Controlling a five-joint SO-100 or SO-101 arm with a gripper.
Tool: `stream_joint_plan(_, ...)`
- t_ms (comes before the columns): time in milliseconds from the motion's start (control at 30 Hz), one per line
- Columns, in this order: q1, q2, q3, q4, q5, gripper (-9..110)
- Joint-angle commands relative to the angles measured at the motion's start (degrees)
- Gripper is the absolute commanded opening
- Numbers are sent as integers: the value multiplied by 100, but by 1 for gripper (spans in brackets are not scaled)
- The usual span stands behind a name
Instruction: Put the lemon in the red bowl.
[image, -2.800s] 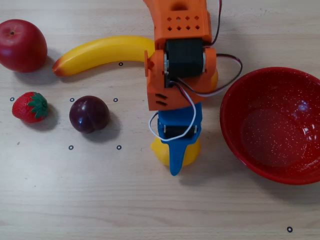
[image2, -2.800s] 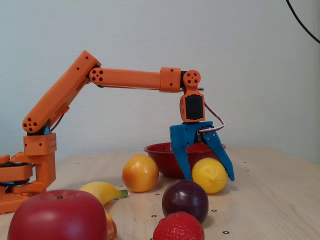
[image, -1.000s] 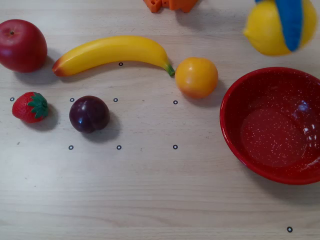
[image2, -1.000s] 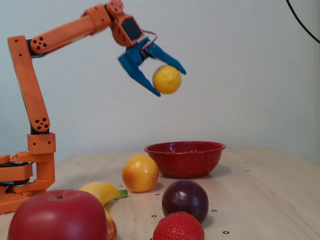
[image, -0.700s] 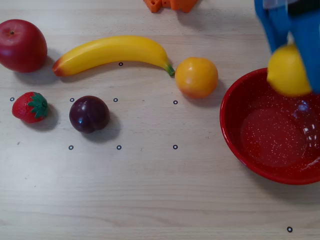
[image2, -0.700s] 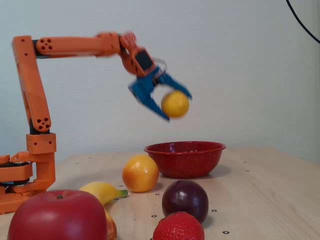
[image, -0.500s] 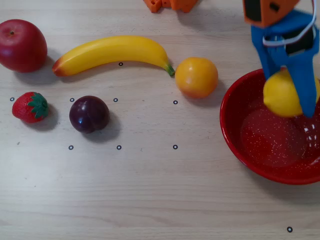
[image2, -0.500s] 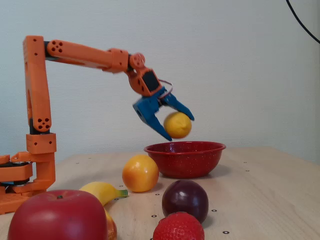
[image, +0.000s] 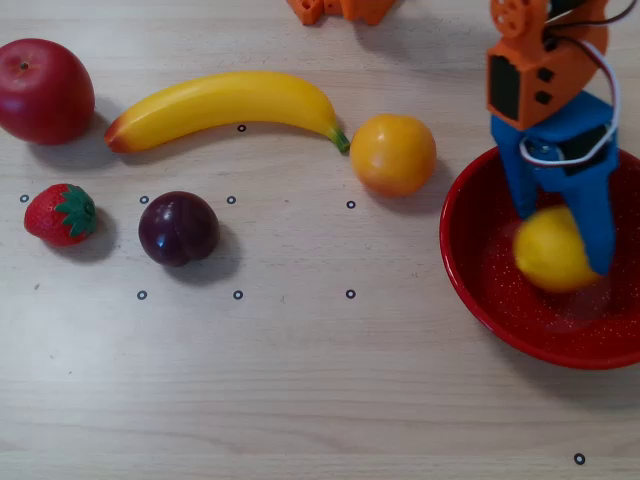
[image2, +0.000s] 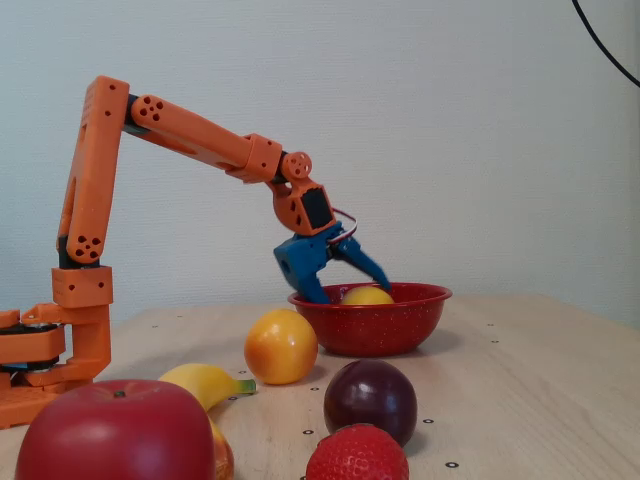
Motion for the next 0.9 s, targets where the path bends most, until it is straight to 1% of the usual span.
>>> stream_joint_plan(0, 79, 325, -782, 132, -70, 38)
stream_joint_plan(67, 53, 360, -993, 352, -114, 38)
stream_joint_plan(100, 35, 413, -1081, 439, -149, 36)
stream_joint_plan(167, -26, 589, -1239, 580, -176, 27)
stream_joint_plan(267, -211, 1055, -1345, 729, -193, 8)
stream_joint_plan(333, -352, 1424, -1283, 870, -132, 0)
stream_joint_plan(500, -791, 2566, -457, 1090, -79, 0)
stream_joint_plan(733, -1617, 4518, 1494, 1213, 26, 0)
stream_joint_plan(867, -2171, 5739, 2786, 1090, 35, 0)
